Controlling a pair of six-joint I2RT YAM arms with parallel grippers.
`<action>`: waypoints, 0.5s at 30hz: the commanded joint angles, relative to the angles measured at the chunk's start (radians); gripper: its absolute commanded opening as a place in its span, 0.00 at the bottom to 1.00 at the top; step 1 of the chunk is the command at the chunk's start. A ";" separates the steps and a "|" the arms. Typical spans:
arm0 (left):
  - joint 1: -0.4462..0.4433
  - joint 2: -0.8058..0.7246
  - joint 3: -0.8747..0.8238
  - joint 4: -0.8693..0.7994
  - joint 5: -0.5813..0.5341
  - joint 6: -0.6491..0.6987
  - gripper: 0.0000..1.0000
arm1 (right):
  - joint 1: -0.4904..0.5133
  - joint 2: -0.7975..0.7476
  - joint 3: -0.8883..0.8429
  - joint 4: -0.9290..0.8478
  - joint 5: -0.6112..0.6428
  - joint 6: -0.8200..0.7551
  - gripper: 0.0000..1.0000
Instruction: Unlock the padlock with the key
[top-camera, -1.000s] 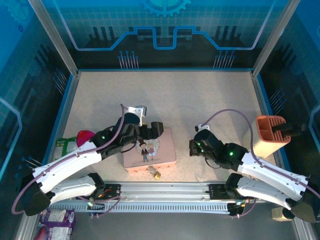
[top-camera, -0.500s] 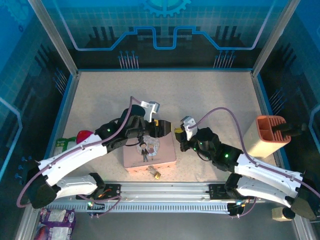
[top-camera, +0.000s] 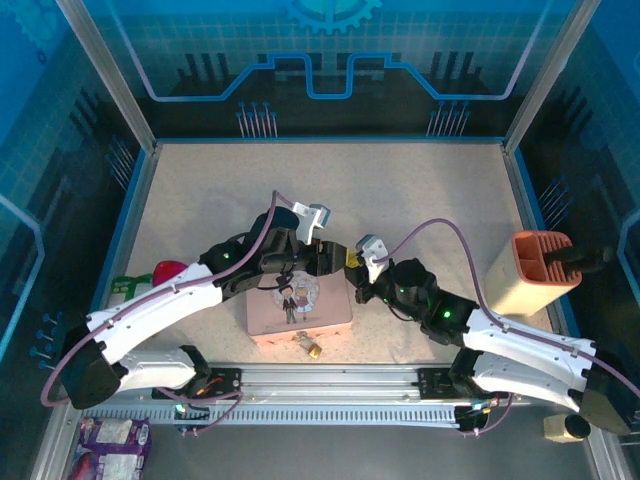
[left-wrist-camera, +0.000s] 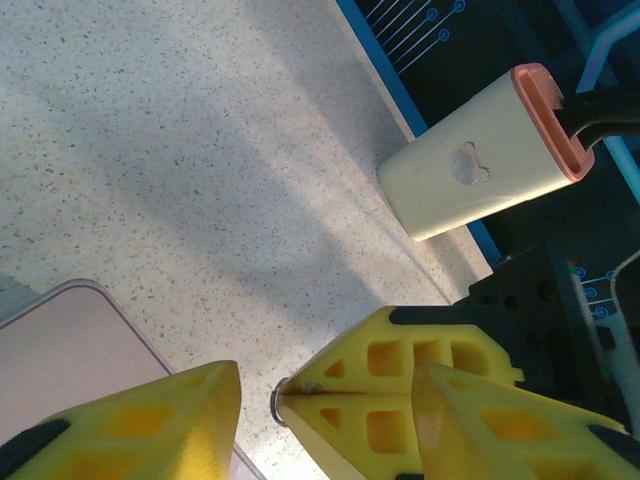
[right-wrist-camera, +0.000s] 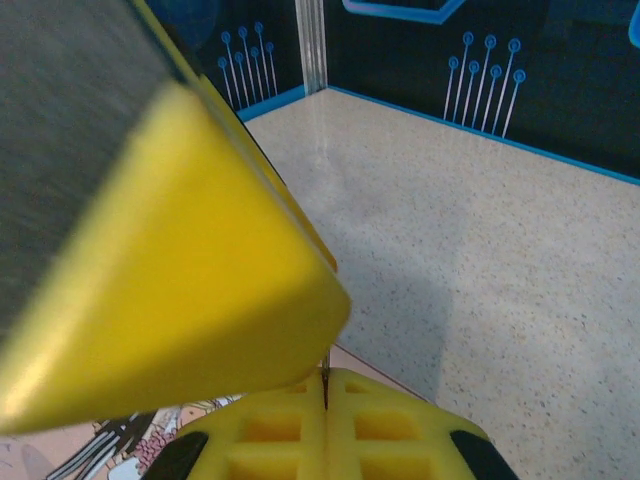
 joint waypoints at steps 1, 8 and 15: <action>-0.008 0.009 0.024 0.024 0.008 -0.002 0.46 | 0.024 0.006 -0.016 0.081 0.006 -0.018 0.00; -0.007 0.015 0.022 0.017 -0.002 -0.003 0.36 | 0.043 0.017 -0.016 0.108 0.027 -0.023 0.00; -0.006 0.021 0.025 0.013 -0.007 -0.021 0.29 | 0.052 0.010 -0.021 0.122 0.062 -0.023 0.00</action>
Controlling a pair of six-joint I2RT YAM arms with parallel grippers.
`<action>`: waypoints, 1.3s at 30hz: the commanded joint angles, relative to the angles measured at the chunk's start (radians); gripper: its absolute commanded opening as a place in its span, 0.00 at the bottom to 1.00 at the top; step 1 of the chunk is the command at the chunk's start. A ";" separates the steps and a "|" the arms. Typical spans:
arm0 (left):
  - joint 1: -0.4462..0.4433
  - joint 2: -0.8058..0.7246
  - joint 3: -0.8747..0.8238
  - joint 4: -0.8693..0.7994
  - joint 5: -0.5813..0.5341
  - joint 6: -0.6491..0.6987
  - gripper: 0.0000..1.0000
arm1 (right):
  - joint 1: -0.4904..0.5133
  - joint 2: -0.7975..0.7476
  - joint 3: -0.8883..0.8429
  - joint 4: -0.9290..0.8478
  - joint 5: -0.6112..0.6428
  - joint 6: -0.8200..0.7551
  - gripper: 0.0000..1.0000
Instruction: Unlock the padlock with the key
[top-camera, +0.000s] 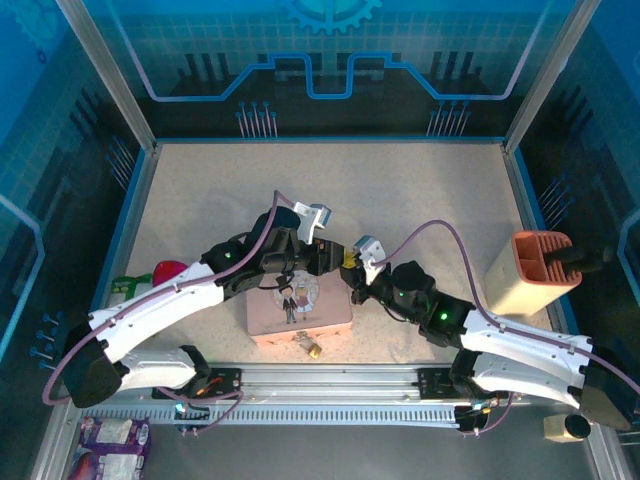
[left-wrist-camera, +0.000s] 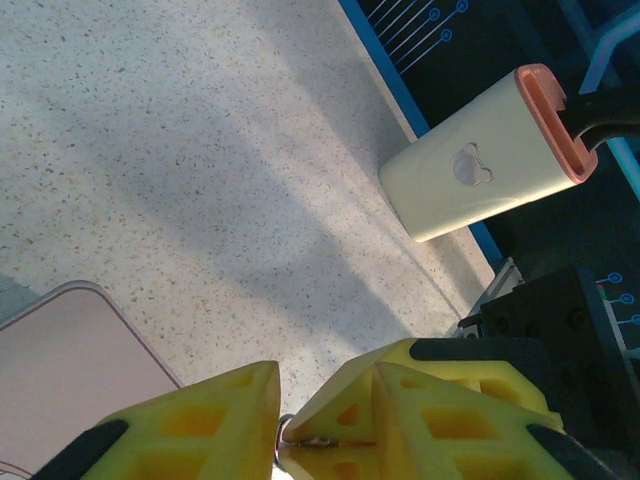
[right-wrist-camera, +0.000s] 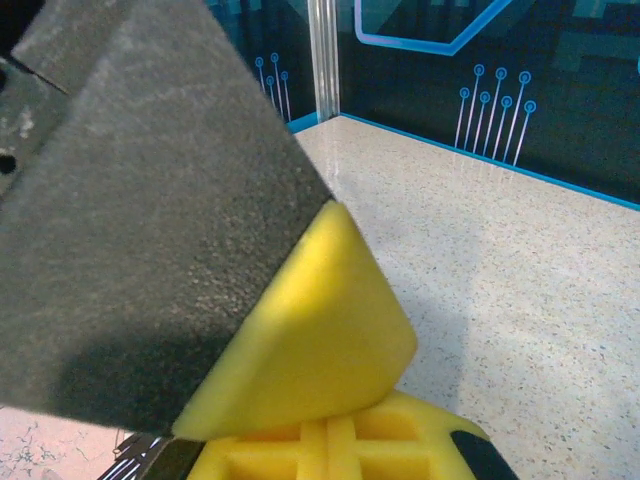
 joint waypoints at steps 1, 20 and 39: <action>-0.006 0.013 0.024 0.009 -0.003 -0.021 0.28 | 0.022 -0.007 -0.013 0.049 0.045 -0.019 0.00; 0.004 0.030 0.005 0.052 -0.031 -0.098 0.02 | 0.034 -0.010 -0.009 0.061 0.118 0.000 0.00; 0.297 0.056 -0.121 0.582 0.295 0.170 0.00 | -0.359 -0.154 0.028 -0.090 -0.400 0.443 0.74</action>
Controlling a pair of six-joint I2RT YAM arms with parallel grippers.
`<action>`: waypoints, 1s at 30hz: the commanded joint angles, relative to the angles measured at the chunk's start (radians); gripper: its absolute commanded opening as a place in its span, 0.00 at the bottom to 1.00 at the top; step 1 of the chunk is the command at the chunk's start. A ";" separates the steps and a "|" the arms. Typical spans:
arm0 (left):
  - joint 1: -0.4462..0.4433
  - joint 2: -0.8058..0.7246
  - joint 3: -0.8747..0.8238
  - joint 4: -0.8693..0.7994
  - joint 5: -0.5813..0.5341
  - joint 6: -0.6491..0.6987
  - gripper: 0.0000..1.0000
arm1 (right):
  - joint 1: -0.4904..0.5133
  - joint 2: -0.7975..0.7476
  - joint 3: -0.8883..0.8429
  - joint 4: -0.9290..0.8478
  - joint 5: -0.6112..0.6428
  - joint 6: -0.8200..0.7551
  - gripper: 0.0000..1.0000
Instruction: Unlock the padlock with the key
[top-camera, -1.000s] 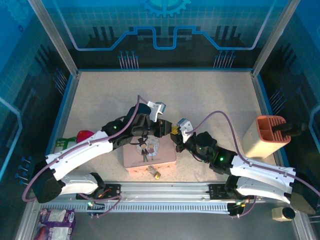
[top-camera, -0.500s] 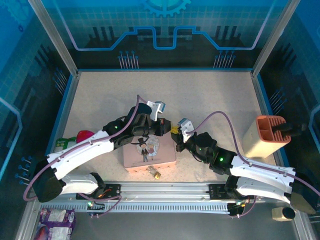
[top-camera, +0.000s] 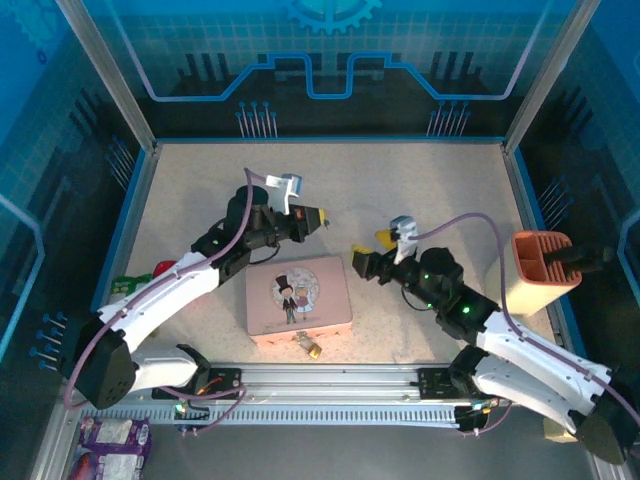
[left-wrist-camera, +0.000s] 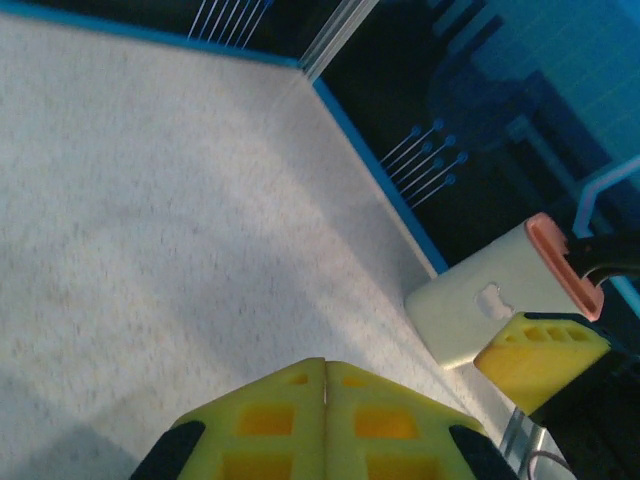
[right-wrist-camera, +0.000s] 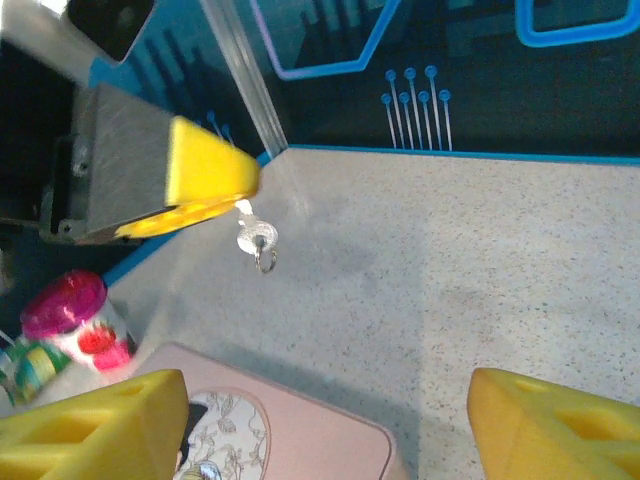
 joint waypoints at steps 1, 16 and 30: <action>0.029 0.030 -0.030 0.257 0.194 0.114 0.00 | -0.110 -0.011 0.003 0.068 -0.264 0.239 0.74; 0.037 0.139 -0.088 0.684 0.460 0.015 0.00 | -0.212 0.098 -0.054 0.480 -0.478 0.532 0.66; 0.033 0.150 -0.110 0.776 0.508 -0.089 0.00 | -0.192 0.142 -0.047 0.582 -0.531 0.514 0.45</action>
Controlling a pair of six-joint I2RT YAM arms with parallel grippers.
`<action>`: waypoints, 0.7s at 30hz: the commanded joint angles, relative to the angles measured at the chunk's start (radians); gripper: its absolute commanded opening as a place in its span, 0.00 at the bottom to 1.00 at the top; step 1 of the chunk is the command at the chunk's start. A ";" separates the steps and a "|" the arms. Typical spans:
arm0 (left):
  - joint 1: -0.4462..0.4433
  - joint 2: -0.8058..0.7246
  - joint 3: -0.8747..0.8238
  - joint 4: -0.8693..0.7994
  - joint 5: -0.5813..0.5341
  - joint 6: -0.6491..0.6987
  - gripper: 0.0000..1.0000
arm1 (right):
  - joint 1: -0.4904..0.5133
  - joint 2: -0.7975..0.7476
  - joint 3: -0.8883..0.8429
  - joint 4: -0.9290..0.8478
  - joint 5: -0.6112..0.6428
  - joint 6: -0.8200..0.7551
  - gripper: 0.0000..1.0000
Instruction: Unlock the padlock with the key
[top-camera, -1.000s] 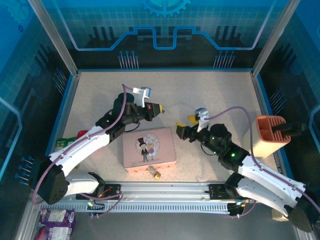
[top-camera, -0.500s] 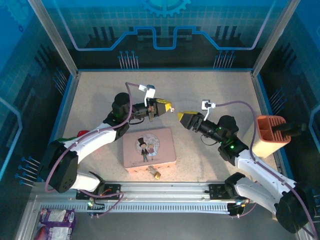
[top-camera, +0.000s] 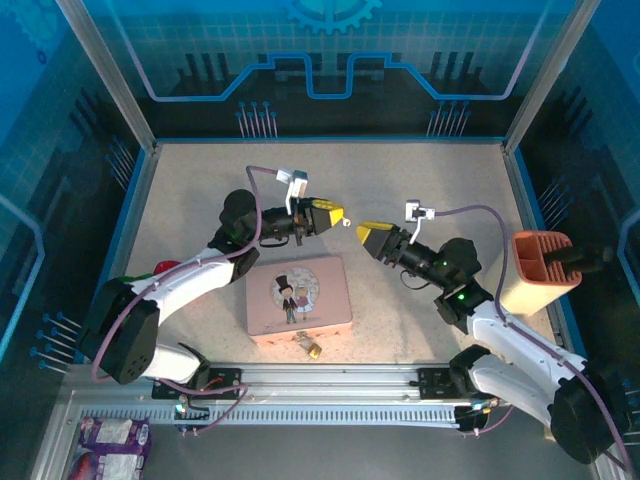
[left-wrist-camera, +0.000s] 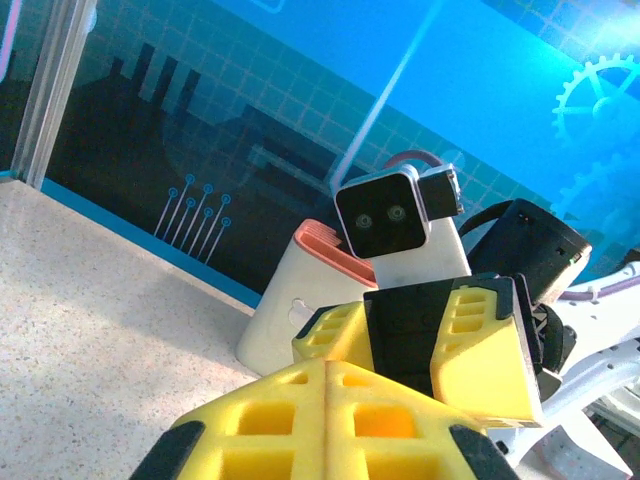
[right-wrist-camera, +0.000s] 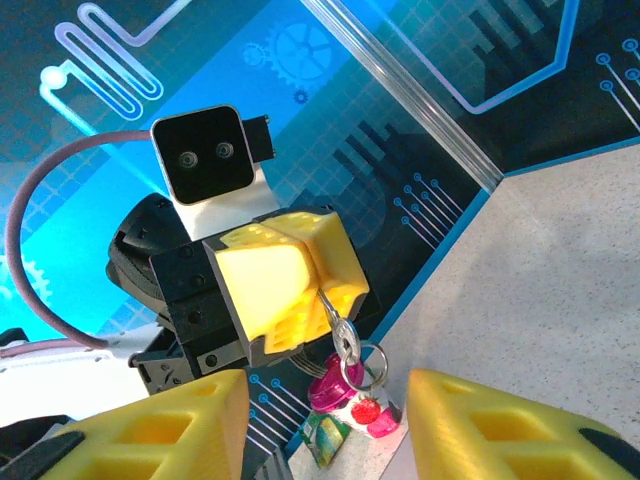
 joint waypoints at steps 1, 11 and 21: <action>-0.002 0.002 -0.013 0.059 0.037 -0.026 0.00 | 0.014 0.008 0.023 0.048 -0.027 -0.018 0.44; -0.019 -0.003 -0.016 0.040 0.041 -0.020 0.00 | 0.057 0.029 0.035 0.051 -0.011 -0.051 0.40; -0.055 -0.019 -0.004 -0.021 0.040 0.015 0.00 | 0.068 0.018 0.045 -0.006 0.017 -0.090 0.36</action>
